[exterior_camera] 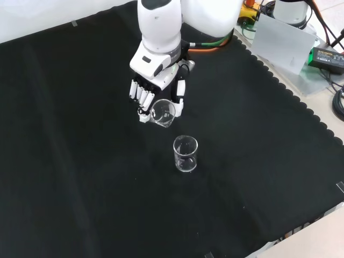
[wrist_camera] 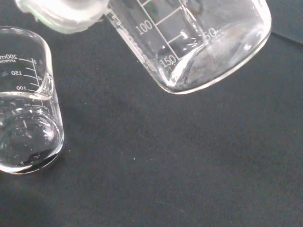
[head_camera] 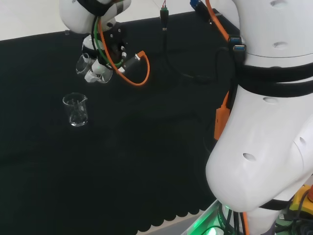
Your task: Place the beaker back on the table.
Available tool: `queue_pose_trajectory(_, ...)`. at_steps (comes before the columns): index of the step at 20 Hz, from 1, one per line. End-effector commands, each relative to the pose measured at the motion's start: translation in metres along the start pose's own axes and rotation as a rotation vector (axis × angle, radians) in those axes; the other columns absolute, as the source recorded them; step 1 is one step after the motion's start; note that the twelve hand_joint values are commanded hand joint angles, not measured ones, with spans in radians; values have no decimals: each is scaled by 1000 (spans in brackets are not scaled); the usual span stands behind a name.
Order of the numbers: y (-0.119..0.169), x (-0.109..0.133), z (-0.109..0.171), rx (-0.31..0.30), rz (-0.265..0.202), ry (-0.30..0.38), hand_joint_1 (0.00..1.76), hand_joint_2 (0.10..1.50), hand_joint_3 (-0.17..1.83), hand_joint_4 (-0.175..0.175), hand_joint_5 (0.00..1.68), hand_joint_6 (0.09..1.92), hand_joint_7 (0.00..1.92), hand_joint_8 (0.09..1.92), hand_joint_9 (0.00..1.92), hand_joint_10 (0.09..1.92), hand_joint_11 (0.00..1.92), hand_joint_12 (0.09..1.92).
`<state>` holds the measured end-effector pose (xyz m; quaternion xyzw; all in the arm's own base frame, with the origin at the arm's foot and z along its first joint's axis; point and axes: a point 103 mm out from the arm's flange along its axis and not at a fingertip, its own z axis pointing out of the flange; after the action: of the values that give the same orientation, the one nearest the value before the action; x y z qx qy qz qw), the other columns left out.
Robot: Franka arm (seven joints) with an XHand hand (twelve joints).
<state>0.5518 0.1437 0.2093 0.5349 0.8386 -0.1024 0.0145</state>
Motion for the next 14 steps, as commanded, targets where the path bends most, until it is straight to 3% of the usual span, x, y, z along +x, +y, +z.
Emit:
queue_pose_trajectory(1, -5, -18, 15, -90, 16, 115, 1253, 1196, -175, -126, 854, 1158, 1119, 1001, 1137, 1101, 952, 913)
queue_pose_trajectory(14, 5, -36, 60, -144, 26, 264, 1252, 1200, -175, -126, 847, 1169, 1112, 1010, 1130, 1106, 948, 920)
